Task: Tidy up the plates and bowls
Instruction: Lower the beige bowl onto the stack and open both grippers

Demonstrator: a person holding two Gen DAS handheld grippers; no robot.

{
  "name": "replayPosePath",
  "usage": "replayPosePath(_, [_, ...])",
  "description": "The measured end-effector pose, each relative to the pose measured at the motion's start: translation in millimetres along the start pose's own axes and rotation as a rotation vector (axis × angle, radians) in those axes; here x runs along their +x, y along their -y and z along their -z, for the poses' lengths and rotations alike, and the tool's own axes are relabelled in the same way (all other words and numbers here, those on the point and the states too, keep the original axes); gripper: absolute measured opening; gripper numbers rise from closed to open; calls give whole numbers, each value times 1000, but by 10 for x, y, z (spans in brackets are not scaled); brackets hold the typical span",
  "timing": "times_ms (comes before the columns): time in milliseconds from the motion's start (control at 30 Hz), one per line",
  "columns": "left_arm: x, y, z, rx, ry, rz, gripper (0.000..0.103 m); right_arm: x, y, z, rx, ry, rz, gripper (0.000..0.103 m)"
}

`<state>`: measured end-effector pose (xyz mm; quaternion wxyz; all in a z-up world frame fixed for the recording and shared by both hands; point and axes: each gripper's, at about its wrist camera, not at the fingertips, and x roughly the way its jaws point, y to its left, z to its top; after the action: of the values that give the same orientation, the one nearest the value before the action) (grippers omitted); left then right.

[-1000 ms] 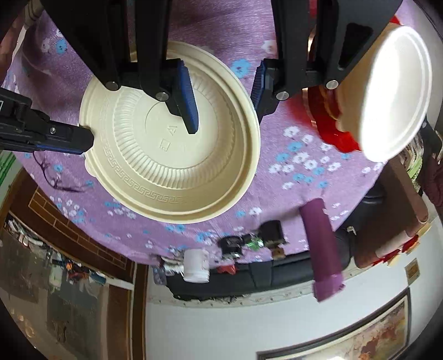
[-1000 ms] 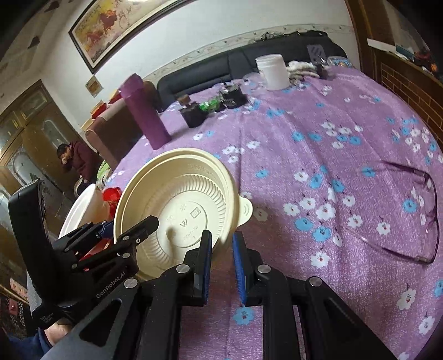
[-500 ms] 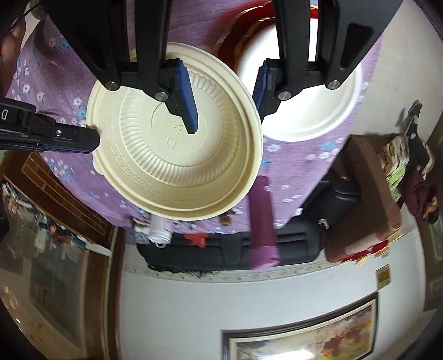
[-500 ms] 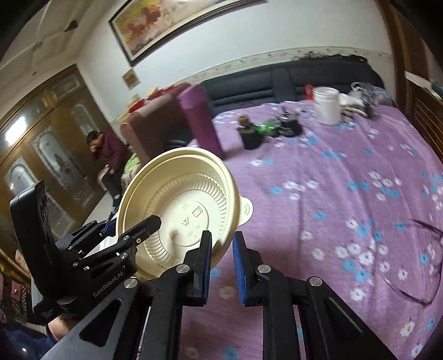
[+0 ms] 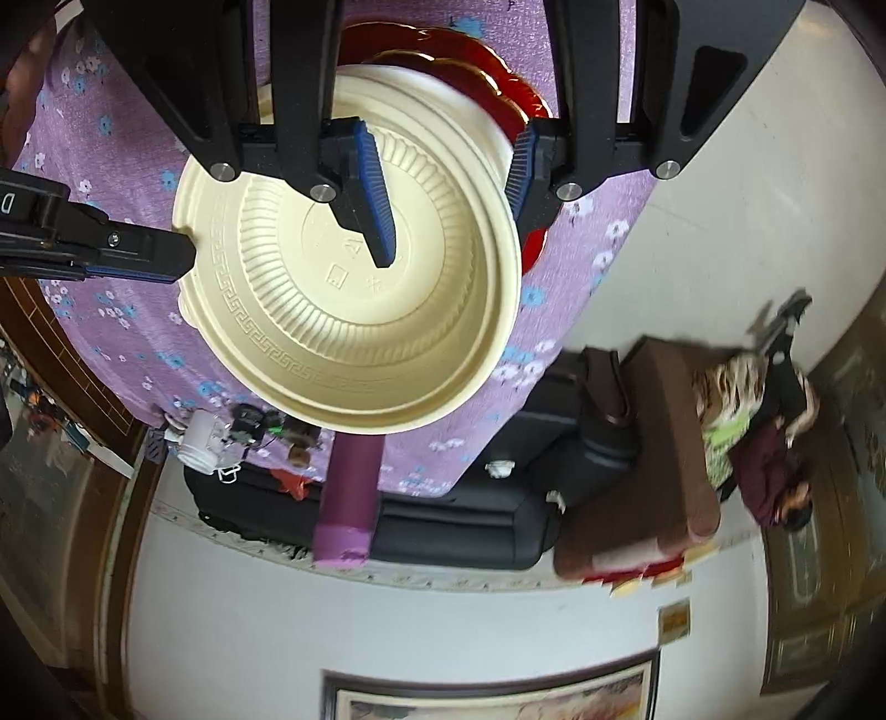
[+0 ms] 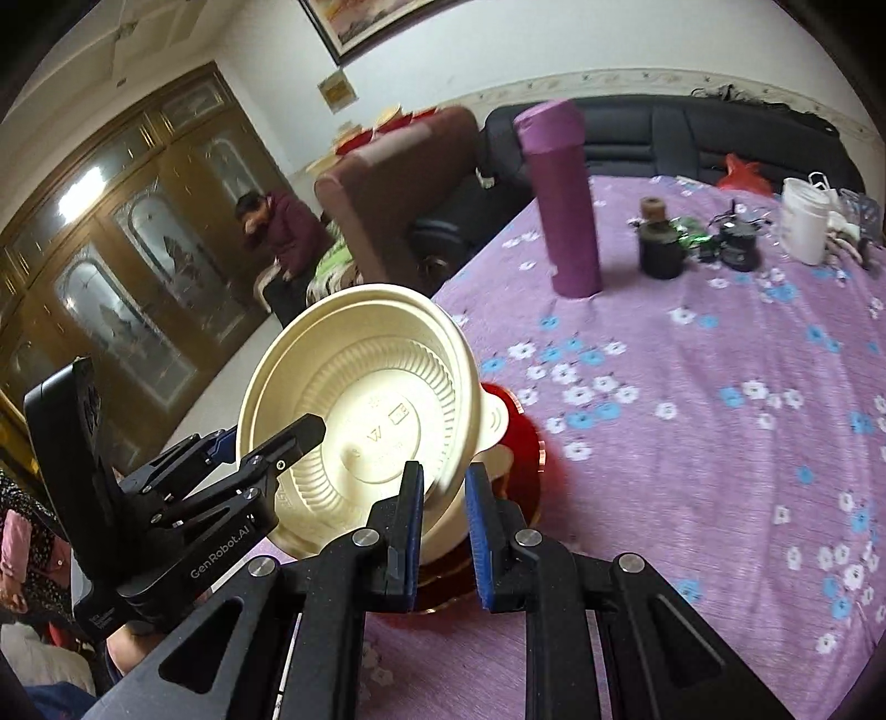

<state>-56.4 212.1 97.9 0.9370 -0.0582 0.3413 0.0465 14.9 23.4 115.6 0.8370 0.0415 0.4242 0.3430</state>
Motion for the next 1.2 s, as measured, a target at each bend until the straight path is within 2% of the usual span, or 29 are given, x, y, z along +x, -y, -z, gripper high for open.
replayPosePath(200, [121, -68, 86, -17, -29, -1, 36, 215, -44, 8, 4, -43, 19, 19])
replayPosePath(600, [138, -114, 94, -29, -37, -5, 36, 295, -44, 38, -8, -69, 25, 19])
replayPosePath(900, [113, -148, 92, -40, -38, -1, 38, 230, -23, 55, -6, -53, 26, 19])
replayPosePath(1000, [88, -182, 89, -43, -31, -7, 42, 161, -6, 72, 1, -36, 21, 19])
replayPosePath(1200, [15, -316, 80, -74, -21, -1, 42, 61, 160, 96, 43, -9, 21, 20])
